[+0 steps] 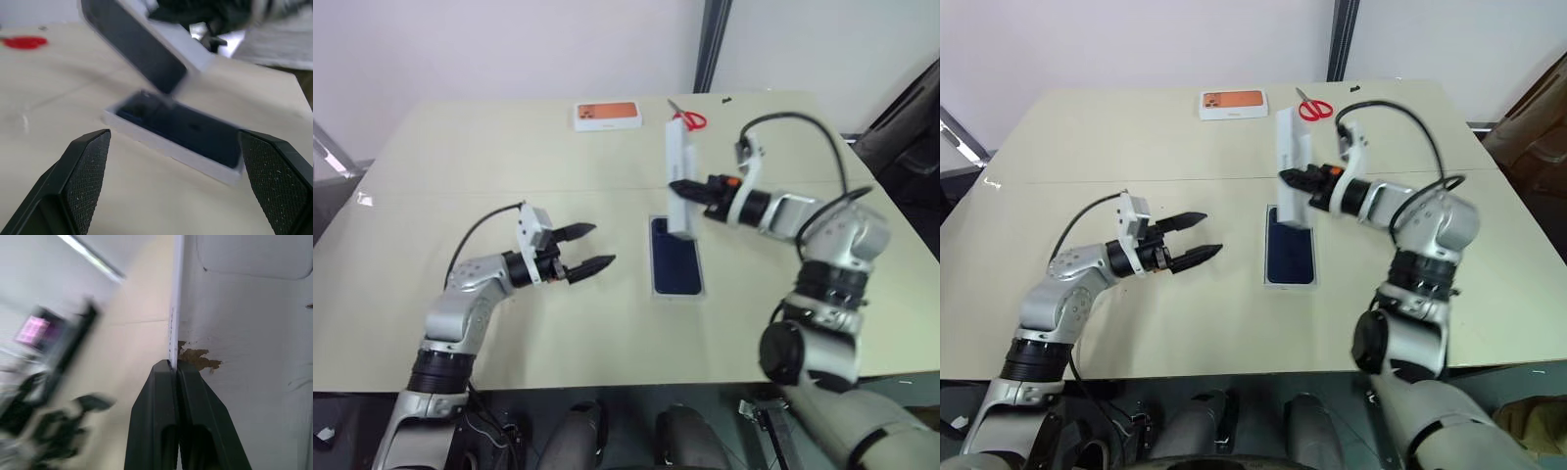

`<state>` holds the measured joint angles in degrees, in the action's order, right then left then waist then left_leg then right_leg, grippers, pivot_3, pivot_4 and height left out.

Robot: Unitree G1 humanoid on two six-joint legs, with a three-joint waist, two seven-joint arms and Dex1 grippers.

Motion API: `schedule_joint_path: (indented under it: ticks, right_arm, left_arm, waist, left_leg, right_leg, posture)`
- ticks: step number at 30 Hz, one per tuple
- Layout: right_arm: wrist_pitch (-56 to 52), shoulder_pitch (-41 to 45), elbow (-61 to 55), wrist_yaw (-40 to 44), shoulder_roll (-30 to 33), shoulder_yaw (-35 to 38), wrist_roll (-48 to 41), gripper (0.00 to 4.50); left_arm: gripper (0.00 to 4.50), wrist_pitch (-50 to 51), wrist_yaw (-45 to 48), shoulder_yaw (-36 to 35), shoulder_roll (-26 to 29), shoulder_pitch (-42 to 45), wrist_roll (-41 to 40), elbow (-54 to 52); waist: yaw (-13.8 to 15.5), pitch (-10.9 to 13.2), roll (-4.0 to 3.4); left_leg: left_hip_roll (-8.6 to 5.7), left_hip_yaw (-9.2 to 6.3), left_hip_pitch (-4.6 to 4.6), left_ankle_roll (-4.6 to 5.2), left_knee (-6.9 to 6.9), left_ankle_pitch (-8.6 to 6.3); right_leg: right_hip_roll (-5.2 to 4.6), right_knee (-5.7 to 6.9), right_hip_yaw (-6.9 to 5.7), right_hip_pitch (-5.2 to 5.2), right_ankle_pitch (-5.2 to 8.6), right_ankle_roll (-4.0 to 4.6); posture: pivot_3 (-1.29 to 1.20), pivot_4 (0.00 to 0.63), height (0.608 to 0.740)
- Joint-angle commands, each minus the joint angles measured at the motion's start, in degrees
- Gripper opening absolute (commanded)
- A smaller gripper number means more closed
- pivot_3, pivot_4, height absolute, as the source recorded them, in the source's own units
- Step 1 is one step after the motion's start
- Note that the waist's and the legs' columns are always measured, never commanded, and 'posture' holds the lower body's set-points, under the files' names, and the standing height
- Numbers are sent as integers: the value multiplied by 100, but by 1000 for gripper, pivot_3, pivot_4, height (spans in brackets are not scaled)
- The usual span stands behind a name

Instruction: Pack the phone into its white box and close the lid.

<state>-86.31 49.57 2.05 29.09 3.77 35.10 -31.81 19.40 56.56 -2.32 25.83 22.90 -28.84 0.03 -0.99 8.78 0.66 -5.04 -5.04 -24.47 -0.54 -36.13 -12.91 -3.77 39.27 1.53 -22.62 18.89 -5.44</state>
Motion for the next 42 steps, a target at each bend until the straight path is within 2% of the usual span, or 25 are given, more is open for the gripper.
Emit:
schedule_joint_path:
  ticks: [1, 6, 9, 11, 14, 16, 21, 25, 29, 32, 35, 37, 39, 41, 42]
  right_arm:
    - [-558, -32, -751, -470, -754, 744, -695, 32]
    - [-619, -768, -1314, -1196, -1408, 367, -1849, 32]
    - [-619, -1173, -1120, -1676, -1271, 18, -2520, 32]
    - [-619, -1464, -1228, -1813, -1026, -399, -2569, 32]
    - [-619, -1563, -880, -2137, -859, -457, -2798, 0]
    - [-619, -1551, -768, -2334, -874, -446, -3069, 0]
    - [-514, -1355, -587, -2538, -746, -315, -2840, 0]
    - [-422, -1343, -427, -2425, -513, -442, -2815, 0]
    - [-358, -1235, -238, -2372, -320, -368, -2877, 1344]
    - [-242, -1198, -272, -2359, -155, -408, -2849, 2934]
    - [-50, -1143, -434, -2119, 282, -401, -2933, 4430]
    - [289, -1223, -677, -1761, 809, -527, -2829, 4481]
    - [1030, -1442, -991, -1089, 1646, -1053, -2291, 4481]
    - [1238, -1412, -707, -764, 2062, -916, -2353, 4481]
    - [1570, -1492, -663, -517, 2396, -1150, -2055, 4481]
  left_arm:
    - [4366, 147, -89, -343, 93, 146, -264, -11]
    - [4366, 284, -110, -504, 163, 262, -377, 75]
    - [4366, 293, -76, -464, 207, 228, -361, 55]
    - [4366, 328, -2, -407, 249, 187, -345, 54]
    - [3540, 269, 92, -246, 240, 71, -212, 106]
    - [2510, 503, 103, -208, 206, 40, -339, 83]
    - [67, 513, 73, 111, 106, -92, -182, -4]
    - [67, 351, -126, 470, -241, -129, 74, -18]
    - [0, 204, -395, 680, -651, -67, 283, 115]
    - [0, 92, -481, 748, -842, -22, 408, 209]
    - [0, 61, -526, 796, -1041, 126, 423, 324]
    - [0, 52, -554, 824, -1170, 247, 438, 406]
    - [0, 52, -595, 846, -1272, 341, 454, 443]
    - [0, 31, -594, 861, -1324, 377, 476, 468]
    - [0, 21, -590, 873, -1332, 384, 491, 479]
  waist:
    - [-5, 0, -1]
    - [0, 0, -3]
    - [-13, -1, -3]
    - [-27, -1, -3]
    - [-38, -4, -11]
    - [-37, -5, -9]
    - [-15, -4, -9]
    - [8, -5, -9]
    - [-12, -5, -9]
    - [-15, -5, -9]
    - [5, -4, -9]
    - [24, -4, -9]
    - [46, -3, -10]
    - [22, -3, -9]
    - [-1, -3, -10]
  left_leg:
    - [0, 0, 0, -1, 0, 0]
    - [-3, 0, -2, -12, 1, 7]
    - [-2, -1, 1, -3, 1, 2]
    - [0, -1, 2, -4, 5, 2]
    - [-1, 3, 2, -4, 8, 3]
    - [0, 2, 5, -3, 6, 2]
    - [0, 2, 4, -2, 5, 2]
    - [-1, 2, 5, 0, 3, 1]
    - [0, 3, 4, 1, 3, 0]
    - [0, 4, 3, 2, 4, 0]
    - [0, 3, 2, 2, 2, 0]
    - [-1, 4, 1, 6, -1, -2]
    - [-3, 4, 0, 9, -3, -3]
    - [-3, 5, 0, 15, -7, -7]
    - [-2, 5, 3, 16, -6, -7]
  right_leg:
    - [0, 2, 0, -1, 0, 0]
    - [-2, 2, 1, -4, 0, 0]
    - [-2, 3, 0, -1, 0, 0]
    - [0, 4, 1, -4, 0, 0]
    - [-1, 3, 5, -6, 0, 0]
    - [1, 2, 4, -1, 0, 0]
    - [1, 2, 5, 0, 0, 0]
    - [0, -4, 3, 6, 0, 0]
    - [1, -3, 3, 3, 0, 0]
    - [1, -2, 4, 2, 0, 0]
    - [1, -3, 3, 2, 0, 0]
    - [1, -4, 2, 5, 0, 0]
    - [-1, -6, 1, 7, 0, -1]
    - [0, -17, -3, 17, 1, -3]
    - [1, -17, -3, 20, 1, -3]
  posture:
    - [0, 150, 734]
    - [0, 150, 734]
    - [0, 150, 734]
    - [0, 150, 734]
    - [0, 150, 734]
    - [0, 150, 734]
    - [0, 150, 734]
    - [0, 150, 734]
    - [0, 150, 734]
    - [0, 150, 734]
    - [0, 150, 734]
    - [0, 150, 734]
    - [0, 150, 734]
    - [0, 150, 734]
    - [0, 150, 734]
